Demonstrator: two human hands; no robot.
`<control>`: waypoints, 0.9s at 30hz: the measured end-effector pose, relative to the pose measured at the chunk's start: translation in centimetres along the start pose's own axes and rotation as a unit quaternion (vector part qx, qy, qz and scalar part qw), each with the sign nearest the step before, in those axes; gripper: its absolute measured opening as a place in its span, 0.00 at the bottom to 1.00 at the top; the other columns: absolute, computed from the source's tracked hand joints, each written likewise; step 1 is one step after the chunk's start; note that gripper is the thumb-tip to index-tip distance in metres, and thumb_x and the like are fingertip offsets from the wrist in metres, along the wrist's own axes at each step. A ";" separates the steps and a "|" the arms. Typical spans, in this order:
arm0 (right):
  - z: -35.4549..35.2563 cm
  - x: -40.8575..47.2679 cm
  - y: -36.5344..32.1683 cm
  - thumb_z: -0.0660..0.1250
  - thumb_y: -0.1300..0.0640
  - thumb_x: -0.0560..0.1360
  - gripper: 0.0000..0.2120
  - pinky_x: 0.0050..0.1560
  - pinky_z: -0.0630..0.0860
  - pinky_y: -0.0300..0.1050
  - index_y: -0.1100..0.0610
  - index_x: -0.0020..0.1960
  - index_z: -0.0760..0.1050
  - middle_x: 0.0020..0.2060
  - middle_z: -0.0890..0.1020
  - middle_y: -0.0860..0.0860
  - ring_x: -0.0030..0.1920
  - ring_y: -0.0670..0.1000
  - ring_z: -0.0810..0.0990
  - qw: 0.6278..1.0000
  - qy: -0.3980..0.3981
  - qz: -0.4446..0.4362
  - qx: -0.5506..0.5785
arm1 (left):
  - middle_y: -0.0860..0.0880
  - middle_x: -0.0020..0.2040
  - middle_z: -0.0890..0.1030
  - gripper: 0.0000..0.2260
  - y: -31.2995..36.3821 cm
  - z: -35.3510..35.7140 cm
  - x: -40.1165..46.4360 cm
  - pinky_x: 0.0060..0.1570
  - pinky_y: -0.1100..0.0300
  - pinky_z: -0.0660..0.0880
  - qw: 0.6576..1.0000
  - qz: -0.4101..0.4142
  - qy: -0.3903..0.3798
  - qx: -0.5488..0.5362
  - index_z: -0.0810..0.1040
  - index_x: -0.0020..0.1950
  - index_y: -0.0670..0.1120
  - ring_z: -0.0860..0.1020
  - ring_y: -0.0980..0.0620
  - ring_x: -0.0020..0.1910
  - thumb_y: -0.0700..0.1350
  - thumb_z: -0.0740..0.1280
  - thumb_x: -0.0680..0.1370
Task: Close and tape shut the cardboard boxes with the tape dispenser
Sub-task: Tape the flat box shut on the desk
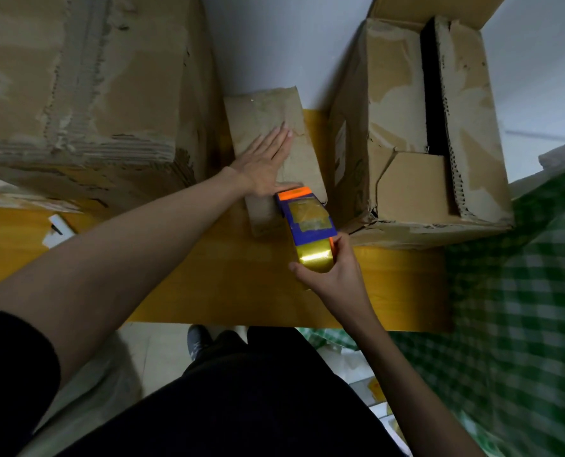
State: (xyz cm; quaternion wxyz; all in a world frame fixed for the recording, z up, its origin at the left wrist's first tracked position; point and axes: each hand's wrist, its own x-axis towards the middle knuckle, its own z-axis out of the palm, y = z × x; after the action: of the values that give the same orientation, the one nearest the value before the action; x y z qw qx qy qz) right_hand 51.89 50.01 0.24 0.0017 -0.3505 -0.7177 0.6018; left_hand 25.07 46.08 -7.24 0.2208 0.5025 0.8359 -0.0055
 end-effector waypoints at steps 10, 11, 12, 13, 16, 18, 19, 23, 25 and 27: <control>-1.0 -2.1 -0.6 0.81 0.44 0.64 0.32 0.52 0.77 0.47 0.48 0.61 0.69 0.54 0.78 0.44 0.58 0.51 0.76 0.998 0.047 0.032 -0.040 | 0.46 0.81 0.31 0.54 0.0 0.2 0.1 0.79 0.51 0.36 1.000 -0.002 -0.006 -0.003 0.32 0.81 0.45 0.33 0.49 0.80 0.79 0.50 0.71; -1.3 -2.8 -0.4 0.82 0.46 0.66 0.30 0.50 0.76 0.43 0.48 0.60 0.69 0.53 0.78 0.43 0.58 0.50 0.76 0.997 0.048 0.036 -0.038 | 0.47 0.81 0.31 0.55 -0.1 0.2 0.0 0.79 0.50 0.35 1.000 -0.002 -0.007 -0.007 0.32 0.81 0.45 0.33 0.49 0.80 0.80 0.51 0.71; -1.5 -3.5 -0.3 0.81 0.48 0.66 0.29 0.48 0.75 0.39 0.48 0.60 0.68 0.52 0.78 0.42 0.57 0.49 0.77 0.997 0.049 0.040 -0.039 | 0.47 0.80 0.31 0.55 -0.1 0.2 0.1 0.79 0.50 0.35 1.000 -0.002 -0.009 -0.010 0.31 0.81 0.45 0.32 0.49 0.80 0.80 0.51 0.71; -1.8 -4.1 -0.2 0.81 0.50 0.67 0.29 0.46 0.75 0.37 0.49 0.59 0.68 0.50 0.78 0.42 0.56 0.49 0.77 0.997 0.051 0.043 -0.040 | 0.47 0.80 0.30 0.55 -0.1 0.1 0.1 0.79 0.50 0.35 1.000 -0.002 -0.009 -0.011 0.31 0.81 0.46 0.32 0.49 0.79 0.80 0.51 0.71; -2.3 -4.9 -0.2 0.81 0.50 0.66 0.36 0.49 0.77 0.38 0.46 0.65 0.63 0.53 0.78 0.41 0.57 0.47 0.78 0.997 0.046 0.037 -0.043 | 0.46 0.80 0.30 0.55 0.0 0.1 0.0 0.79 0.49 0.36 1.000 -0.003 -0.009 -0.007 0.31 0.80 0.45 0.32 0.49 0.79 0.79 0.52 0.71; -2.4 -5.1 -0.3 0.82 0.50 0.66 0.41 0.53 0.77 0.41 0.43 0.70 0.60 0.56 0.78 0.42 0.58 0.46 0.77 0.998 0.029 0.023 -0.056 | 0.46 0.80 0.30 0.55 0.0 0.0 0.0 0.79 0.49 0.36 1.000 -0.001 -0.010 -0.008 0.31 0.80 0.45 0.32 0.50 0.79 0.79 0.52 0.71; -2.4 -5.3 -0.4 0.82 0.49 0.66 0.43 0.55 0.78 0.44 0.41 0.71 0.59 0.56 0.79 0.42 0.58 0.46 0.78 0.998 0.024 0.017 -0.063 | 0.46 0.80 0.30 0.55 0.0 0.0 -0.1 0.79 0.49 0.36 1.000 0.000 -0.010 -0.006 0.31 0.80 0.45 0.32 0.50 0.79 0.79 0.52 0.71; -2.6 -6.3 0.6 0.81 0.53 0.67 0.42 0.57 0.79 0.46 0.41 0.72 0.59 0.54 0.78 0.33 0.57 0.42 0.79 0.997 0.034 -0.016 -0.067 | 0.46 0.80 0.29 0.55 0.1 -0.1 0.0 0.79 0.48 0.36 1.000 -0.002 -0.014 -0.002 0.30 0.80 0.45 0.31 0.50 0.79 0.79 0.52 0.71; -2.7 -6.8 0.6 0.79 0.55 0.70 0.43 0.60 0.78 0.46 0.40 0.75 0.57 0.57 0.76 0.30 0.59 0.42 0.79 0.995 0.051 -0.042 -0.069 | 0.46 0.80 0.29 0.54 0.2 -0.1 -0.1 0.79 0.48 0.35 1.000 -0.003 -0.014 -0.001 0.30 0.80 0.45 0.31 0.50 0.79 0.79 0.52 0.72; -2.5 -6.9 0.1 0.76 0.54 0.74 0.42 0.61 0.77 0.43 0.39 0.77 0.54 0.65 0.73 0.33 0.62 0.43 0.78 0.988 0.066 -0.093 -0.101 | 0.46 0.80 0.29 0.54 0.2 -0.1 -0.2 0.79 0.49 0.35 1.000 -0.004 -0.014 0.000 0.30 0.80 0.45 0.32 0.49 0.79 0.78 0.53 0.72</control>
State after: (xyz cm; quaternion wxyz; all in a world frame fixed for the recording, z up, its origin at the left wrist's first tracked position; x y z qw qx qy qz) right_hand 58.18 48.67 3.74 0.0696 -0.3194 -0.8025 0.4991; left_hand 25.31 46.07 -7.01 0.2329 0.4991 0.8345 -0.0134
